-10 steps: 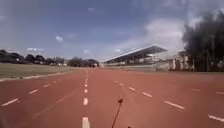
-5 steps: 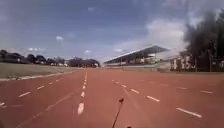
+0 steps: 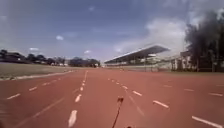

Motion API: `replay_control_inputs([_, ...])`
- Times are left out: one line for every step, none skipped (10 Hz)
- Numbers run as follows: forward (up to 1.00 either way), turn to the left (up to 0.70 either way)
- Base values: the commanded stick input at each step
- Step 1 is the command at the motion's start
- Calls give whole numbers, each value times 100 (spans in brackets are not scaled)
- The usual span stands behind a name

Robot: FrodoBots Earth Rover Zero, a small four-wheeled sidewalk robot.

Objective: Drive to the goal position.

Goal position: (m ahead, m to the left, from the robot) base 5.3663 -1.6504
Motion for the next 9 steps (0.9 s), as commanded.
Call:
replay_control_inputs([70, 0])
replay_control_inputs([70, 0])
replay_control_inputs([70, 0])
replay_control_inputs([70, 0])
replay_control_inputs([70, 0])
replay_control_inputs([70, 0])
replay_control_inputs([70, 0])
replay_control_inputs([70, 0])
replay_control_inputs([70, 0])
